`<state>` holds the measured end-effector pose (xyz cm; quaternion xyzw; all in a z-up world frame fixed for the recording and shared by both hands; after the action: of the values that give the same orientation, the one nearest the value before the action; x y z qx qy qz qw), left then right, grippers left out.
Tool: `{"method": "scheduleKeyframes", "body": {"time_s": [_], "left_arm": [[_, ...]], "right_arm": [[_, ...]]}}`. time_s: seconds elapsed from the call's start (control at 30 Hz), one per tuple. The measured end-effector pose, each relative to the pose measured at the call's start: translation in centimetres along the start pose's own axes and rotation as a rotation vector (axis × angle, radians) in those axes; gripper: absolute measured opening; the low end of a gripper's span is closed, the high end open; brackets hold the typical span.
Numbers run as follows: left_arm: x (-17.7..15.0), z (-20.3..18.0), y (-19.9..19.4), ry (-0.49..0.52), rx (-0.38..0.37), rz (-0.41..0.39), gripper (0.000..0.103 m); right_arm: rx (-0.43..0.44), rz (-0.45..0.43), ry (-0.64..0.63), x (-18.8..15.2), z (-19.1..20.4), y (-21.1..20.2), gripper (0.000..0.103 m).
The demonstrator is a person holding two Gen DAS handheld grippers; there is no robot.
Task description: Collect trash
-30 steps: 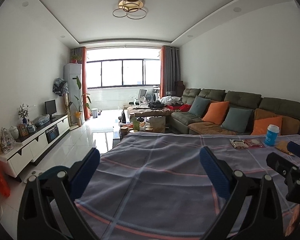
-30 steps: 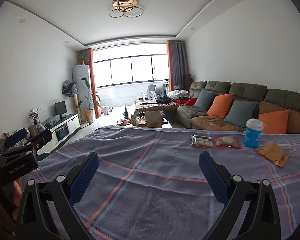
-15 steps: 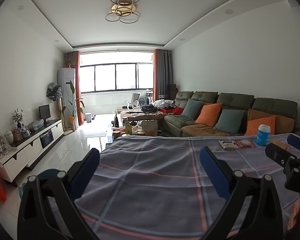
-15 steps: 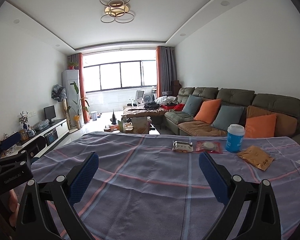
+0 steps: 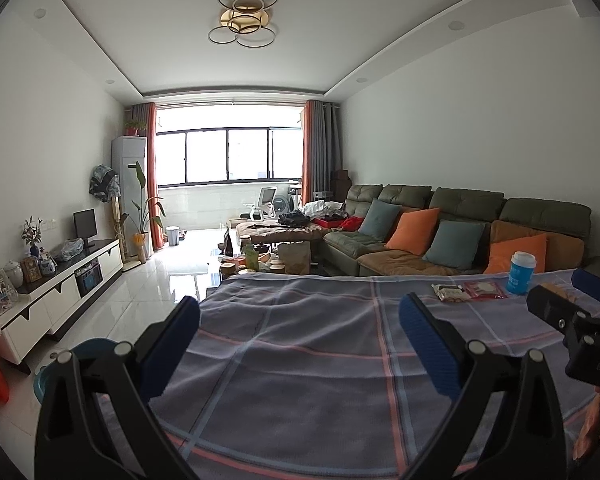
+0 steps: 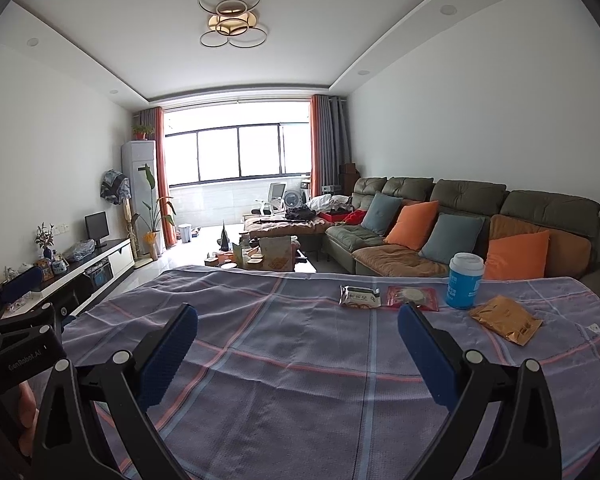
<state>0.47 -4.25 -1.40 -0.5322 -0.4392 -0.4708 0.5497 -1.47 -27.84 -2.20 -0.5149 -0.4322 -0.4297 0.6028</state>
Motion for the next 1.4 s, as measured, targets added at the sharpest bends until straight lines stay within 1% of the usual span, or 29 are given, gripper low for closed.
{"method": "scheduleKeyframes", "body": {"time_s": [1.4], "left_arm": [[0.02, -0.2, 0.65, -0.019, 0.009, -0.003, 0.1]], "right_arm": [[0.009, 0.0, -0.008, 0.16, 0.07, 0.36, 0.099]]}}
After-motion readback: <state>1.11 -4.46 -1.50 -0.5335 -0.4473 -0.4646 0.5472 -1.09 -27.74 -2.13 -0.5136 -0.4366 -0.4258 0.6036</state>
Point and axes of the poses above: each gripper's, at about its wrist camera, not at the fingertips, and y roughly the way its jaws point, z to its left, x to its top, the point moved 2 cm from there along y, roughly the way its jaws point, and after that the axes turned 7 degrees about x, right-handed, at the moved point
